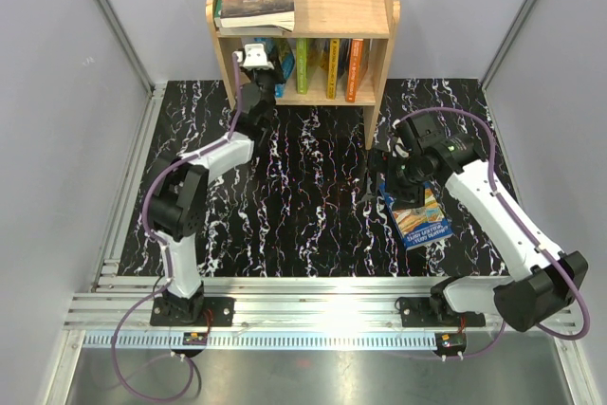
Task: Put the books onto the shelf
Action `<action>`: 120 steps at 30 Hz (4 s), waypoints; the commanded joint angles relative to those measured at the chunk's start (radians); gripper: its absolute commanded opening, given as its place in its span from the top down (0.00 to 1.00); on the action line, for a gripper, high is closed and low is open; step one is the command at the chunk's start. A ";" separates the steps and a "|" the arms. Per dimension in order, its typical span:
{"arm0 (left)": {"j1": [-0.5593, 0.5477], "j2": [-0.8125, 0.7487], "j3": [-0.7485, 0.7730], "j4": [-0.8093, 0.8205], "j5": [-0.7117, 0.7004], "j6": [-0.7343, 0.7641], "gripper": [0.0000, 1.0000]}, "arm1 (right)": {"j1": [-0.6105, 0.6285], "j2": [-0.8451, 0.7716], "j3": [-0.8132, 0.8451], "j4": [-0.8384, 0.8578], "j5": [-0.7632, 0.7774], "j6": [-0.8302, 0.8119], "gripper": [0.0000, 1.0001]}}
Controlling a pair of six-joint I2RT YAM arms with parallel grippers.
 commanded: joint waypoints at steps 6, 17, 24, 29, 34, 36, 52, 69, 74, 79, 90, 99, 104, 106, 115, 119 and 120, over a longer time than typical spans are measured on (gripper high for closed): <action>-0.021 0.063 0.148 0.040 0.042 -0.009 0.90 | -0.017 -0.003 -0.016 0.036 -0.013 -0.022 0.00; -0.081 0.062 0.158 -0.014 0.016 0.014 0.67 | -0.020 -0.049 -0.041 0.038 -0.020 -0.022 0.00; -0.115 0.111 0.225 -0.057 -0.009 0.006 0.95 | -0.023 -0.094 -0.068 0.032 -0.020 -0.009 0.00; -0.124 0.154 0.296 -0.069 -0.010 0.014 1.00 | -0.023 -0.129 -0.090 0.023 -0.012 0.004 0.00; -0.129 0.194 0.351 -0.092 0.016 -0.001 1.00 | -0.023 -0.148 -0.111 0.017 -0.012 0.014 0.00; -0.141 0.206 0.368 -0.097 0.024 0.002 1.00 | -0.023 -0.154 -0.116 0.017 -0.009 0.017 0.00; -0.215 0.267 0.478 -0.160 0.178 -0.049 1.00 | -0.023 -0.160 -0.130 0.032 -0.004 0.040 0.00; -0.259 0.266 0.497 -0.256 0.280 -0.089 0.94 | -0.024 -0.134 -0.136 0.072 -0.032 0.034 0.00; -0.264 0.231 0.440 -0.269 0.191 -0.064 0.42 | -0.024 -0.135 -0.134 0.073 -0.032 0.031 0.00; -0.264 0.172 0.348 -0.266 0.131 -0.046 0.22 | -0.024 -0.144 -0.136 0.076 -0.032 0.027 0.00; -0.288 -0.033 0.118 -0.298 0.133 -0.046 0.01 | -0.032 -0.143 -0.111 0.099 -0.004 0.011 0.00; -0.334 -0.272 -0.074 -0.509 0.106 -0.165 0.01 | -0.127 -0.103 -0.070 0.150 0.008 0.013 0.00; -0.388 -0.427 -0.216 -0.704 0.116 -0.359 0.01 | -0.392 0.070 -0.024 0.165 -0.026 0.034 0.00; -0.406 -0.409 -0.210 -0.841 0.151 -0.459 0.01 | -0.472 0.147 -0.015 0.182 -0.016 0.065 0.00; -0.455 -0.120 -0.099 -0.973 0.473 -0.878 0.01 | -0.650 0.458 0.041 0.306 0.095 0.087 0.00; -0.471 0.002 -0.098 -0.897 0.583 -1.056 0.01 | -0.650 0.521 -0.016 0.336 0.112 0.065 0.00; -0.475 0.035 -0.112 -0.832 0.594 -1.095 0.01 | -0.652 0.526 -0.040 0.352 0.115 0.059 0.00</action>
